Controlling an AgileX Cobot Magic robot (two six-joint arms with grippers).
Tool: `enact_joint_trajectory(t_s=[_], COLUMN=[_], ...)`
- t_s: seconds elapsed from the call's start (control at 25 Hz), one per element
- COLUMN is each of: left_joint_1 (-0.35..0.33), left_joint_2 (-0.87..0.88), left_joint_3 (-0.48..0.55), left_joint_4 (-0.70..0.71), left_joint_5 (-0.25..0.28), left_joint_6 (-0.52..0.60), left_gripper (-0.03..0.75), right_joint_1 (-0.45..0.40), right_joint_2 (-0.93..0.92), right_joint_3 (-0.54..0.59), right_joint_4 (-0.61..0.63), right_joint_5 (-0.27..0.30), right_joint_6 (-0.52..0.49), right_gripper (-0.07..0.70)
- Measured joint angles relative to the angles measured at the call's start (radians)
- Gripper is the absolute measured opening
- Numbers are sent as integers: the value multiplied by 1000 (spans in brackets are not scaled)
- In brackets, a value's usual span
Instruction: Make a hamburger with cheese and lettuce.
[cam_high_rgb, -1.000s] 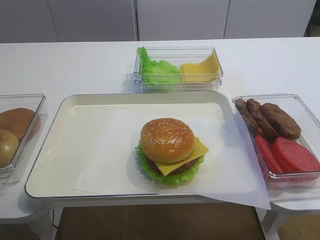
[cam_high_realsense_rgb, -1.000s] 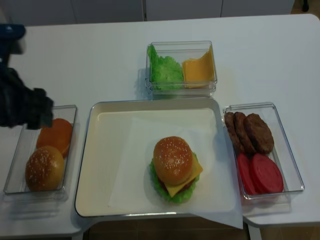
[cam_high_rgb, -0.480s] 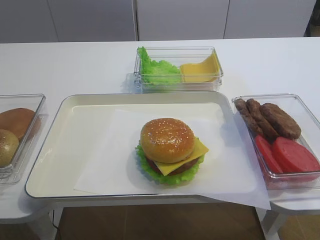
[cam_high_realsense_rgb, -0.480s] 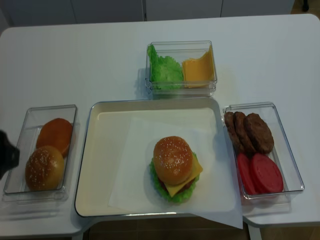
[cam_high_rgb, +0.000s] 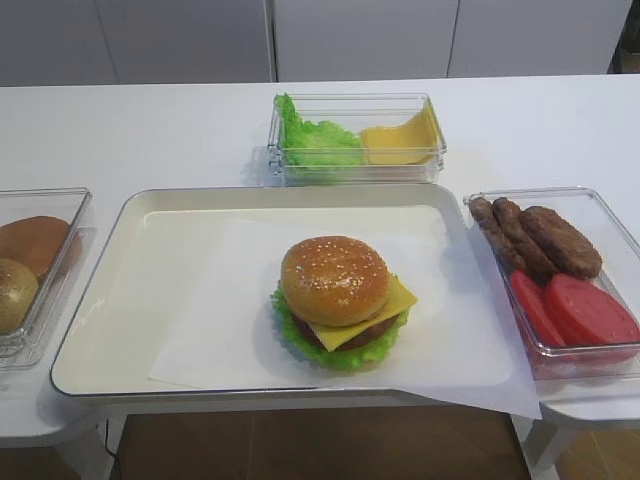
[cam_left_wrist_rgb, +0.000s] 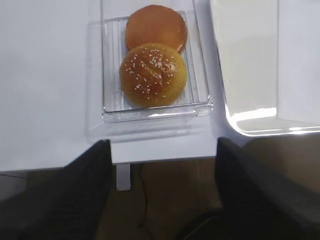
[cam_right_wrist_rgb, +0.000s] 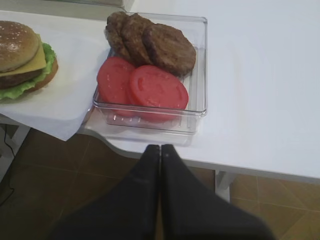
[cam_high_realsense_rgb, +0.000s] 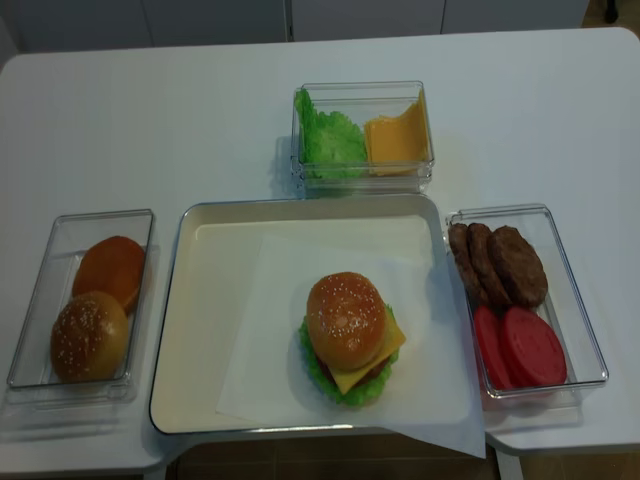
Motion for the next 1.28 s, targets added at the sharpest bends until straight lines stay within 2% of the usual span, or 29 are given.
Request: enact_joint_trajectory(t_s=[0.44, 0.64, 1.28], left_joint_1=[0, 0, 0], left_joint_2=[-270, -375, -525], left_joint_3=[134, 150, 255], left_joint_4=[0, -20, -46], left_joint_5=[8, 12, 18], left_joint_6=[-18, -18, 27], left_gripper=[466, 462, 457], right_joint_1=[0, 0, 0], right_joint_2=[0, 0, 0], right_joint_3=[0, 0, 0], right_joint_4=[0, 0, 0], right_joint_5=[0, 0, 0], right_joint_6=[4, 4, 18], right_gripper=[-4, -4, -4])
